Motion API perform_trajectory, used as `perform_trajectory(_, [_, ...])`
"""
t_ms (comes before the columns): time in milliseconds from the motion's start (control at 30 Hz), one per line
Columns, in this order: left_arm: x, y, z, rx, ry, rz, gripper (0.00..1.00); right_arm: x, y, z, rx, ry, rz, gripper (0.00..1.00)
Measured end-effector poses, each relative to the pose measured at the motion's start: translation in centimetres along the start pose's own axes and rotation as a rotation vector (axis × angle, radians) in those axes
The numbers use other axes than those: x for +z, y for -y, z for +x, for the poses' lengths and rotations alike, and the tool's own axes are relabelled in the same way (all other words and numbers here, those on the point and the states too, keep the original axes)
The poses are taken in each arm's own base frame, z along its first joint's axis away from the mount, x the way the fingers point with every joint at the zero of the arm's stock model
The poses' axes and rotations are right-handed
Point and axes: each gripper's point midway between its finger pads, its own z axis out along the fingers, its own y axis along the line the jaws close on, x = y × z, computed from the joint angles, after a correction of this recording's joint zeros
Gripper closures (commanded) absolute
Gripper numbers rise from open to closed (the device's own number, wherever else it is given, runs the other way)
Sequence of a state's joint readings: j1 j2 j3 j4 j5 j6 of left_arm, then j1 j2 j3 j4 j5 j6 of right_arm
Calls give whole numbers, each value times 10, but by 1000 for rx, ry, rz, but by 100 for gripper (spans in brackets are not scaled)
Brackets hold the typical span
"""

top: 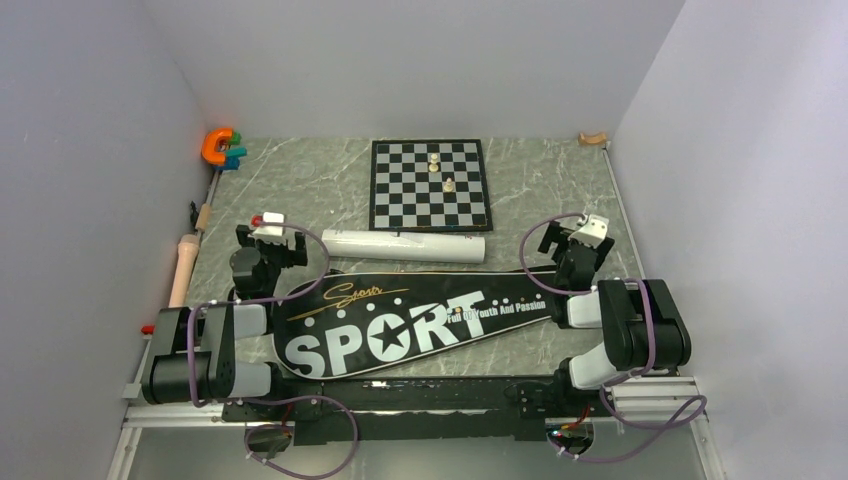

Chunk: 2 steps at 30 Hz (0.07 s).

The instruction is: Pack up the badminton gear

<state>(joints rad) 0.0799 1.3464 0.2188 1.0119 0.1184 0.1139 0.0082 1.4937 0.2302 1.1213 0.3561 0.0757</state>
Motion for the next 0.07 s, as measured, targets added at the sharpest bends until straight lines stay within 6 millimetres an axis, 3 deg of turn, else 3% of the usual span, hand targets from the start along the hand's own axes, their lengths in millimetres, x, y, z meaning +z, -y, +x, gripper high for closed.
perform_trajectory(67, [0,0,0,-2,0,0,1,0,0,0,0,0,0,0])
